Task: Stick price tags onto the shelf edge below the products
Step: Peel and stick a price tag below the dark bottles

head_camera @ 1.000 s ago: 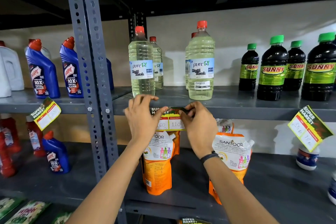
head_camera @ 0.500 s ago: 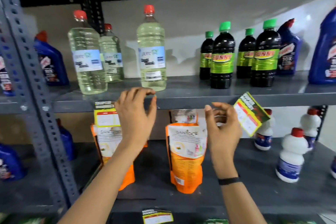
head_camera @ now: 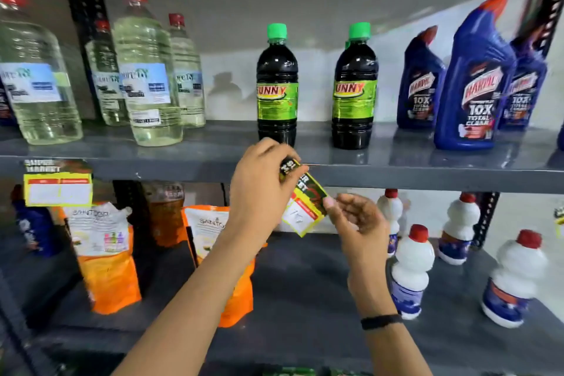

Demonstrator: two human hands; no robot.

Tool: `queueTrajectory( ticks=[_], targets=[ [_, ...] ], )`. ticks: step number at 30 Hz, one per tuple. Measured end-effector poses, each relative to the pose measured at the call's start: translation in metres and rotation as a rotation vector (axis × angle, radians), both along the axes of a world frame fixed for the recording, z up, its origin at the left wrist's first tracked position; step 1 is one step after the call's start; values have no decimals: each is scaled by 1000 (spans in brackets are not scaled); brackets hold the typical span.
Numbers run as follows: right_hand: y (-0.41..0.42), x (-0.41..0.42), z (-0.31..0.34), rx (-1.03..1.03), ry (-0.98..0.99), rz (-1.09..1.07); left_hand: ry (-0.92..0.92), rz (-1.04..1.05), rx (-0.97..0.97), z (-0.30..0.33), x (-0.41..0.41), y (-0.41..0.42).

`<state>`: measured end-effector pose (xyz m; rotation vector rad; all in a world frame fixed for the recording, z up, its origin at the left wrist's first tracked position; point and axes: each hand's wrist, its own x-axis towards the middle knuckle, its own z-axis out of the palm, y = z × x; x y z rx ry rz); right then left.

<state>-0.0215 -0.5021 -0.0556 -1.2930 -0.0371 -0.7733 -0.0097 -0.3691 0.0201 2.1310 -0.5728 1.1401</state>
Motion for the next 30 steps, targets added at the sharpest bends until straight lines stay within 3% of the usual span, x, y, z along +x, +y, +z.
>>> queueTrajectory(
  ticks=[5, 13, 22, 30],
  targets=[
    [0, 5, 4, -118, -22, -6, 36, -12, -111, 3, -3, -4],
    [-8, 8, 13, -181, 30, -6, 9, 154, -155, -6, -25, -9],
    [-15, -4, 18, -285, 20, -122, 89, -51, -379, -32, -17, -7],
    [-14, -12, 22, -361, 12, -222, 122, -41, -453, -38, -7, -7]
  ],
)
